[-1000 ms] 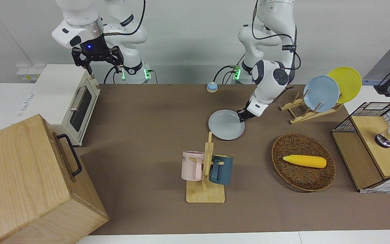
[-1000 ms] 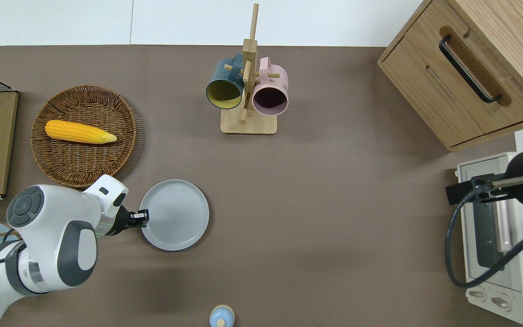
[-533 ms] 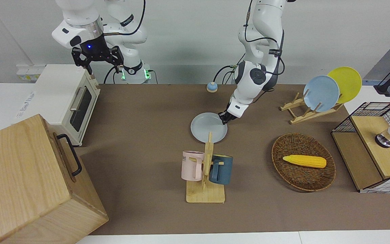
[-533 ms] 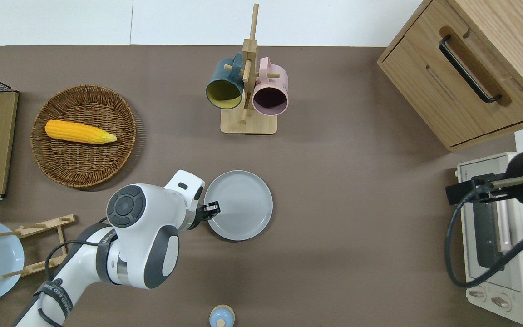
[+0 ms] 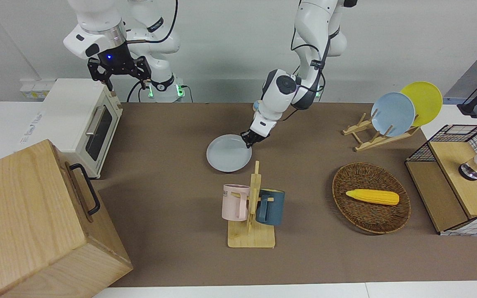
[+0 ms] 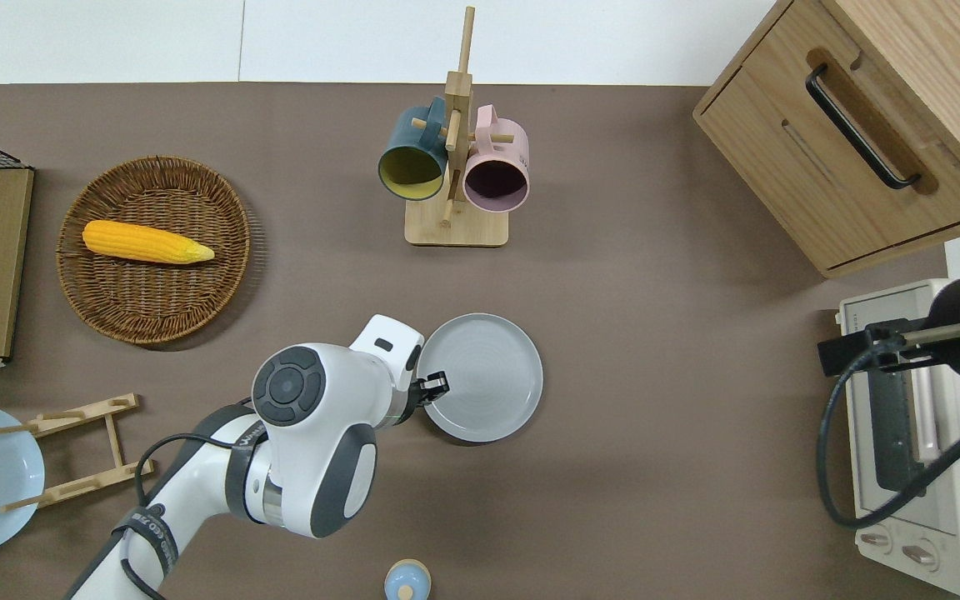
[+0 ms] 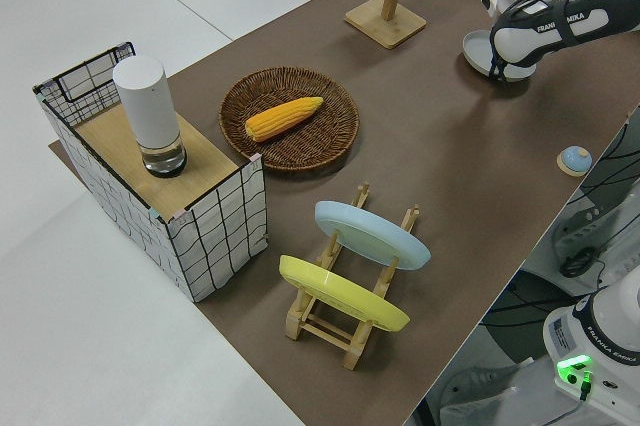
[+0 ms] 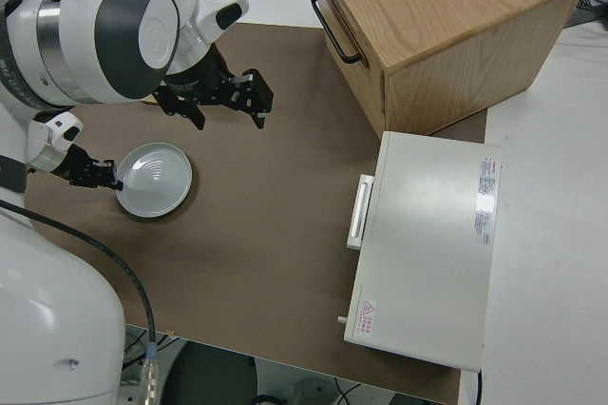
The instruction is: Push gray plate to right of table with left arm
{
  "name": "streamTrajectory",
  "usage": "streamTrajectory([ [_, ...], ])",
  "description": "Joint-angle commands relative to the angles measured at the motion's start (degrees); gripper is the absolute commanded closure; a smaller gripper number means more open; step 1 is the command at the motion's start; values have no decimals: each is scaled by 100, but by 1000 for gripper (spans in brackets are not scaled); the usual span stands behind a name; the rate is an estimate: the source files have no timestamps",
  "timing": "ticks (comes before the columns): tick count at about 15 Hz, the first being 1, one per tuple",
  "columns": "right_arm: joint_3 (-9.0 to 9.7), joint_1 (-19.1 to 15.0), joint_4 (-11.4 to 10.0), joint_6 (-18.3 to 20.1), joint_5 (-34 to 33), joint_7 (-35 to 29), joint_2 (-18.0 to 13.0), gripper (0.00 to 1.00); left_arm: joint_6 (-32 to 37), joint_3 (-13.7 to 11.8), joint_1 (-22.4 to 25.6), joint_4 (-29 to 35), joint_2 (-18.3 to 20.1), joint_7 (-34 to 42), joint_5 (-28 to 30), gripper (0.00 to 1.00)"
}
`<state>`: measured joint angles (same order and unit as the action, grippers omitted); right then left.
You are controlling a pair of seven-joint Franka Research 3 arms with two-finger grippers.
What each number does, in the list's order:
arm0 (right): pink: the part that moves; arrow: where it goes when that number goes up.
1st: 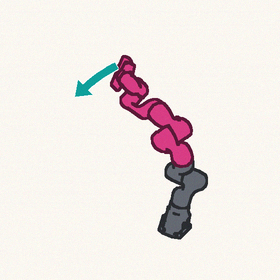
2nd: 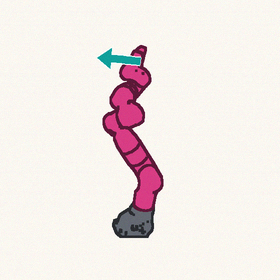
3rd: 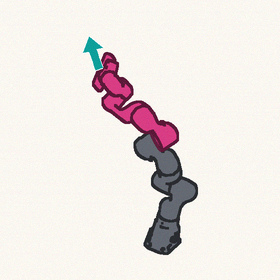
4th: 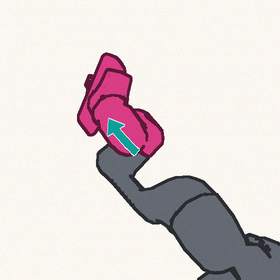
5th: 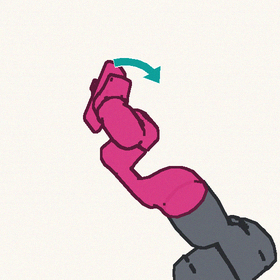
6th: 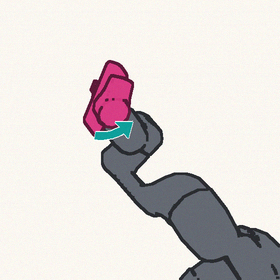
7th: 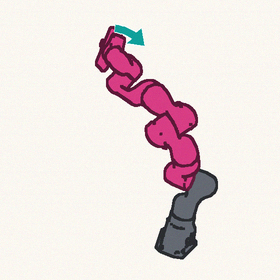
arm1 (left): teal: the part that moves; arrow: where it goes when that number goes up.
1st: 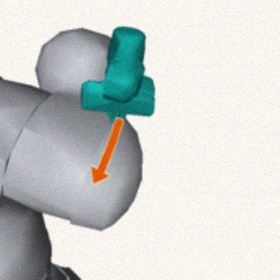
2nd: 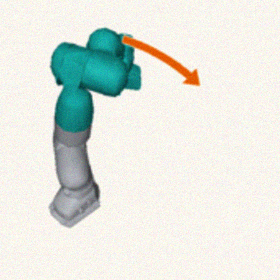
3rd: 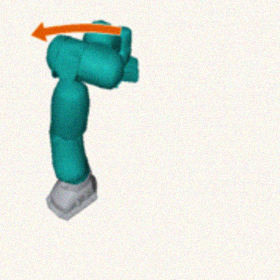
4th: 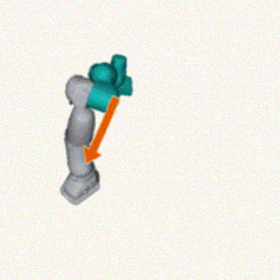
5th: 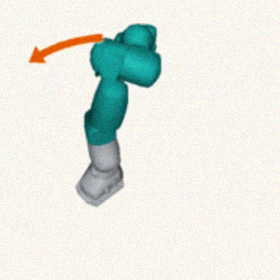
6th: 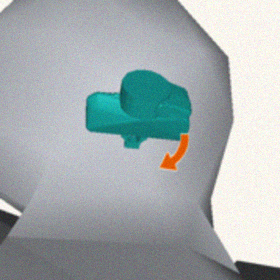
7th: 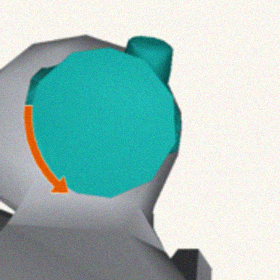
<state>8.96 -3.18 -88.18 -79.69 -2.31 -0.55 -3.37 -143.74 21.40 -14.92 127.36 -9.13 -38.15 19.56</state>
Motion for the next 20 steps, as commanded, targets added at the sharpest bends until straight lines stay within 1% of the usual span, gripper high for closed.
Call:
streamTrajectory([
  [1,0,-7,-24,24,12,46,-59,5,-399,-22,-283,-361,-422,-342,83,1000],
  [5,0,-7,-24,24,11,46,-59,5,-645,-22,-477,-396,-581,-465,83,1000],
  [7,0,-7,-24,24,12,46,-59,5,-909,-22,-652,-440,-712,-711,40,1000],
  [9,0,-7,-24,24,12,46,-59,5,-1024,-22,-732,-510,-879,-712,31,1000],
  [13,0,-7,-24,24,3,46,-59,5,-1086,-22,-890,-642,-1020,-904,13,1000],
  [14,0,-7,-24,24,11,46,-59,5,-1086,-22,-960,-694,-1029,-949,13,978],
  [15,0,-7,-24,24,12,46,-59,5,-1086,-22,-1004,-721,-1029,-993,13,926],
  [16,0,-7,-24,24,3,46,-59,5,-1086,-22,-1065,-730,-1029,-1063,4,911],
  [17,0,-7,-24,24,3,46,-59,5,-1077,-22,-1101,-739,-1020,-1116,-13,534],
  [18,0,-7,-24,24,3,46,-59,5,-1059,-31,-1110,-730,-1020,-1099,-22,128],
  [19,0,-7,-24,24,3,46,-59,5,-1033,-40,-1136,-730,-1020,-1116,-48,10],
  [20,0,-7,-24,24,11,46,-59,5,-1007,-48,-1145,-721,-1012,-1142,-75,7],
])
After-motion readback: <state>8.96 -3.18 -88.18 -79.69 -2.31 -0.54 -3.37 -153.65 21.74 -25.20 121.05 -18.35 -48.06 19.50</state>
